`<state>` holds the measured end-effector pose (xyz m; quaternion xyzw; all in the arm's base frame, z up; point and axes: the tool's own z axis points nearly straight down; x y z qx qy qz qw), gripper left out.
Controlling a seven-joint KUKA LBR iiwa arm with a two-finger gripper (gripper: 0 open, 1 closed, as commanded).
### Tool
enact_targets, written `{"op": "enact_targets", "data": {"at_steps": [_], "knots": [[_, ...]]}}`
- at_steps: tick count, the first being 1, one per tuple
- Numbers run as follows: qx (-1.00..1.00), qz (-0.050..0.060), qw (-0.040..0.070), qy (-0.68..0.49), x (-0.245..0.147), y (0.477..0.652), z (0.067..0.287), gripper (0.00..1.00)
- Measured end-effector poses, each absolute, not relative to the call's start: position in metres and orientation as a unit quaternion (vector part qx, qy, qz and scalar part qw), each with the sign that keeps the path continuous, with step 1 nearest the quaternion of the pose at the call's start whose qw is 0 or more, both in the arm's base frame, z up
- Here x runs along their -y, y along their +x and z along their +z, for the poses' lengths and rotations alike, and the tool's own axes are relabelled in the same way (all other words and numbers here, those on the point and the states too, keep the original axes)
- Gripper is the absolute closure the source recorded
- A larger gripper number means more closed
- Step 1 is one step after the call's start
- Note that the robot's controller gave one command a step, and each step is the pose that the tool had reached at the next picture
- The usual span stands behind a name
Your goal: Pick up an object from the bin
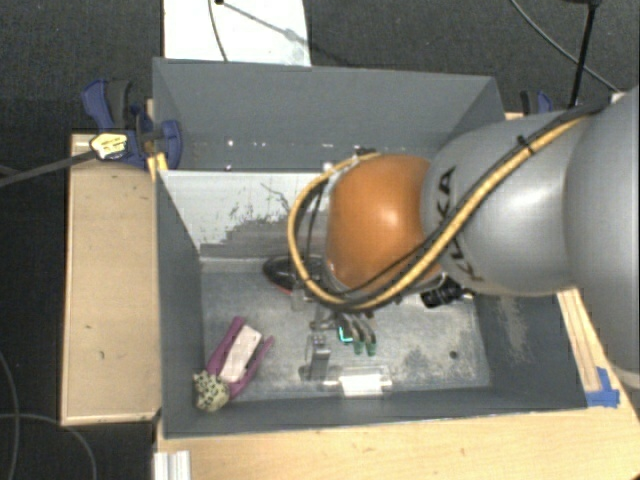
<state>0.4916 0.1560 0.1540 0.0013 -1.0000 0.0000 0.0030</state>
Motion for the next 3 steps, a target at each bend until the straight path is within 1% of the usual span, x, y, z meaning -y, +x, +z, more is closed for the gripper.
{"op": "enact_targets", "data": {"at_steps": [1, 2, 3], "knots": [[0.991, -0.001, -0.007, 0.134, -0.215, 0.506, 0.073, 0.0], [0.94, -0.001, -0.003, 0.341, -0.257, 0.488, 0.101, 0.0], [0.907, -0.001, -0.004, 0.422, -0.255, 0.496, 0.1, 0.0]]}}
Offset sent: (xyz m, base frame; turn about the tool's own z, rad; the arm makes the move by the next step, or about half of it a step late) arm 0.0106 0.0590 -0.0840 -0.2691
